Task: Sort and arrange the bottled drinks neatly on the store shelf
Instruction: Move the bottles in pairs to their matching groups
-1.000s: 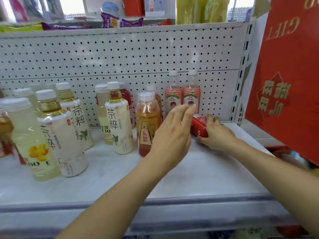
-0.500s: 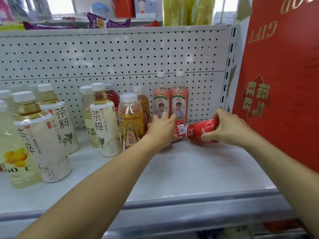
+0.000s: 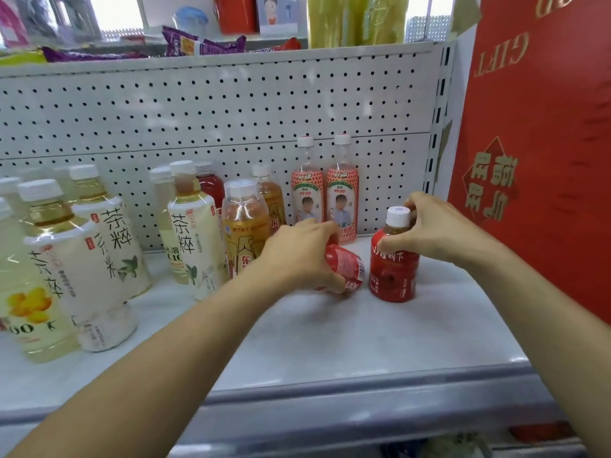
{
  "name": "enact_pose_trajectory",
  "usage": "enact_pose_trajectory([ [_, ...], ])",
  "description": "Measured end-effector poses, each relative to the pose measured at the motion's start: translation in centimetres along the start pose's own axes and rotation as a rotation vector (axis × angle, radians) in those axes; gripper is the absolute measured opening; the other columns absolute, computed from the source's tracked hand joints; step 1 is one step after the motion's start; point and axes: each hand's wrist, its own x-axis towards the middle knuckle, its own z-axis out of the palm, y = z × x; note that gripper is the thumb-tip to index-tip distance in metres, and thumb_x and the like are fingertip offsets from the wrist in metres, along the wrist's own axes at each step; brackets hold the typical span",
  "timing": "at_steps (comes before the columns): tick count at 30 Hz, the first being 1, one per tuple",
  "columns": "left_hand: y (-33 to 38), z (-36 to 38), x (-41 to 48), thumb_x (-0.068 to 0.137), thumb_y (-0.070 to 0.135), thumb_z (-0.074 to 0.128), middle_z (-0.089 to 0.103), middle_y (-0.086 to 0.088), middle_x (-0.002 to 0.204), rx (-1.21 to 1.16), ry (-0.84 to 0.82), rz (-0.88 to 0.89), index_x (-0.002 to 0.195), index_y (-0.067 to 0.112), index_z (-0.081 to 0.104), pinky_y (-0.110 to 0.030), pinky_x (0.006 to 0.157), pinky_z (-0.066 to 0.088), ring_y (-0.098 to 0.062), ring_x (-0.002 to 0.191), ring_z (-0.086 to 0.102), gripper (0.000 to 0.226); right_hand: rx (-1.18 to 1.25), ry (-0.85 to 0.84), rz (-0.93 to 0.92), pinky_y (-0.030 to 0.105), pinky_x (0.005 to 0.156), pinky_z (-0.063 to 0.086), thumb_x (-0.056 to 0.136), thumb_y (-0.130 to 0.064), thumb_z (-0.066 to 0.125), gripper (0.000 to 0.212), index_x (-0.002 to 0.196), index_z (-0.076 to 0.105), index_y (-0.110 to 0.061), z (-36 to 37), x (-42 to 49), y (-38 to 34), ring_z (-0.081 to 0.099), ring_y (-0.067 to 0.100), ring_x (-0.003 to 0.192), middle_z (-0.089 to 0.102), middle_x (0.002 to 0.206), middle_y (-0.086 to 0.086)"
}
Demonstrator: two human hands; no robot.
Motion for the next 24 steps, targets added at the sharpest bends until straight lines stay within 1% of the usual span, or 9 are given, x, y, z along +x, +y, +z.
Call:
enact_pose_trajectory([
  [3, 0.0, -2.8, -0.5, 0.071, 0.053, 0.081, 0.054, 0.007, 0.102, 0.046, -0.095, -0.030, 0.121, 0.025, 0.051, -0.018, 0.059, 0.044, -0.011, 0.083, 0.055, 0.065, 0.113, -0.029, -0.004, 0.046, 0.082, 0.056, 0.059, -0.045, 0.085, 0.061, 0.107, 0.053, -0.023, 1.1, 0.4, -0.3, 0.063, 0.017, 0.092, 0.065, 0.101, -0.002],
  [5, -0.3, -3.5, -0.6, 0.068, 0.056, 0.082, 0.050, 0.010, 0.091, 0.030, -0.100, -0.070, 0.117, 0.024, 0.050, -0.017, 0.055, 0.038, -0.005, 0.074, 0.050, 0.066, 0.218, -0.057, -0.014, 0.044, 0.086, 0.056, 0.063, -0.042, 0.085, 0.059, 0.110, 0.054, -0.023, 1.7, 0.2, -0.6, 0.064, 0.015, 0.094, 0.066, 0.103, -0.003],
  [7, -0.7, -3.4, -0.8, 0.065, 0.058, 0.083, 0.056, 0.008, 0.098, -0.007, -0.054, -0.104, 0.118, 0.023, 0.050, -0.021, 0.061, 0.045, -0.008, 0.079, 0.054, 0.071, 0.289, -0.072, -0.038, 0.039, 0.089, 0.054, 0.071, -0.038, 0.084, 0.054, 0.114, 0.055, -0.023, 2.2, -0.3, -0.5, 0.062, 0.011, 0.095, 0.065, 0.105, -0.005],
  [9, -1.2, -2.5, -1.1, 0.063, 0.059, 0.083, 0.062, 0.004, 0.115, -0.096, 0.055, -0.141, 0.124, 0.022, 0.051, -0.029, 0.077, 0.054, -0.015, 0.093, 0.060, 0.078, 0.376, -0.092, -0.058, 0.037, 0.090, 0.051, 0.069, -0.040, 0.085, 0.055, 0.114, 0.056, -0.026, 2.8, -0.8, 0.0, 0.062, 0.009, 0.099, 0.066, 0.108, -0.007],
  [13, -1.0, 0.9, -1.8, 0.067, 0.047, 0.087, 0.061, 0.012, 0.107, -0.430, 0.263, -0.152, 0.117, 0.024, 0.051, -0.023, 0.079, 0.049, -0.010, 0.092, 0.060, 0.066, 0.604, -0.202, -0.058, 0.027, 0.084, 0.054, 0.057, -0.032, 0.090, 0.076, 0.124, 0.054, -0.026, 4.8, -2.1, 1.4, 0.069, 0.009, 0.098, 0.069, 0.113, -0.004],
  [16, -1.2, 3.3, -1.6, 0.070, 0.033, 0.088, 0.057, 0.011, 0.116, -0.825, 0.198, -0.193, 0.126, 0.029, 0.044, -0.034, 0.092, 0.055, -0.010, 0.102, 0.061, 0.071, 0.674, -0.177, -0.048, 0.022, 0.077, 0.052, 0.055, -0.024, 0.092, 0.085, 0.128, 0.047, -0.023, 5.5, -2.3, 1.7, 0.068, 0.008, 0.097, 0.066, 0.115, -0.002],
  [18, -1.2, 4.6, -1.5, 0.068, 0.026, 0.090, 0.056, 0.009, 0.120, -0.990, 0.122, -0.213, 0.131, 0.032, 0.039, -0.040, 0.097, 0.053, -0.010, 0.106, 0.060, 0.081, 0.673, -0.170, -0.040, 0.026, 0.082, 0.052, 0.048, -0.031, 0.092, 0.095, 0.129, 0.043, -0.024, 5.6, -2.3, 1.9, 0.066, 0.011, 0.102, 0.063, 0.117, -0.002],
  [22, -0.9, 5.8, -1.7, 0.068, 0.027, 0.089, 0.058, 0.007, 0.121, -1.085, 0.137, -0.240, 0.136, 0.030, 0.039, -0.039, 0.098, 0.051, -0.009, 0.108, 0.059, 0.085, 0.621, -0.145, -0.060, 0.038, 0.094, 0.052, 0.050, -0.042, 0.091, 0.093, 0.128, 0.043, -0.026, 5.9, -2.8, 2.3, 0.063, 0.011, 0.106, 0.062, 0.117, -0.005],
  [24, -0.7, 5.6, -2.2, 0.070, 0.028, 0.088, 0.058, 0.009, 0.119, -1.093, 0.169, -0.258, 0.134, 0.030, 0.041, -0.036, 0.096, 0.050, -0.008, 0.106, 0.058, 0.080, 0.621, -0.135, -0.075, 0.036, 0.092, 0.052, 0.052, -0.045, 0.088, 0.088, 0.126, 0.044, -0.027, 6.0, -3.2, 2.3, 0.062, 0.009, 0.104, 0.062, 0.115, -0.008],
])
